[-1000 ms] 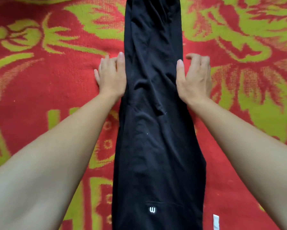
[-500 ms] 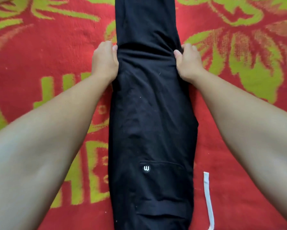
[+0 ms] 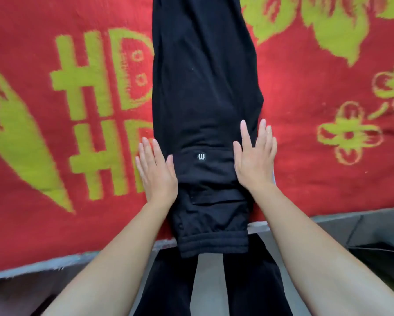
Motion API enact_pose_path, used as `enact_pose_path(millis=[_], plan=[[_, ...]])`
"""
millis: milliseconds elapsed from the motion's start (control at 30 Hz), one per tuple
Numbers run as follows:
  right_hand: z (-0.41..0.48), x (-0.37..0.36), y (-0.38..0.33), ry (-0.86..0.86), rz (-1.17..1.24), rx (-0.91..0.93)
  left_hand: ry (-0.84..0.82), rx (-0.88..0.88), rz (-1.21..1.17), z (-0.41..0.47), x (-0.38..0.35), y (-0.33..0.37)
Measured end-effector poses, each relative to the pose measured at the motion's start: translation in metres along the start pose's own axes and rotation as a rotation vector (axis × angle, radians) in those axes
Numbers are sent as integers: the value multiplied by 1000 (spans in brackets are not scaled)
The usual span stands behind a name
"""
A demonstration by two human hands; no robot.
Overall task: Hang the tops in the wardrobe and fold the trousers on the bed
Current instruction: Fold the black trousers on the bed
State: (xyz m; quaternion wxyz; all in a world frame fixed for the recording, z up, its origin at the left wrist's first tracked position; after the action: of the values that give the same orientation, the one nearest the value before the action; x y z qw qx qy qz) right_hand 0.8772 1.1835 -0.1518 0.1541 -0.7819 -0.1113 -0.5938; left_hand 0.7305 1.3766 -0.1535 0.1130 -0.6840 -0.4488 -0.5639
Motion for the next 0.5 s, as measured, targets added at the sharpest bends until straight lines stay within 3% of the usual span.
enact_pose_path(millis=[100,233,367,433,500], plan=[[-17,5,3,33,195,-126,25,63,-85,-19,9,1],[-87,12,28,39,338,-443,-27,354,-217,-77,10,-7],[-167,-4,35,-232,366,-554,-261,357,-211,-132,-9,-10],[-191,-15,34,-377,676,-647,-370,420,-348,-148,-16,-13],[-202,-18,29,-516,970,-743,-380,436,-407,-158,-15,-13]])
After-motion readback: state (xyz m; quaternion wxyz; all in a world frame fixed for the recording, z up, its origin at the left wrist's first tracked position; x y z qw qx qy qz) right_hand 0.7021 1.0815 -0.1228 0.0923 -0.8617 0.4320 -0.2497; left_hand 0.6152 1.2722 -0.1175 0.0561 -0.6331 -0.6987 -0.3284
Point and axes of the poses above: each hand's wrist, its own z-axis towards the middle knuckle, its own x-axis out of the back of the hand, y = z × x, the point moved 4 cm from there along z, towards the middle knuckle, and after that the axes turned 1 degree about -x, right-handed, at the moved point
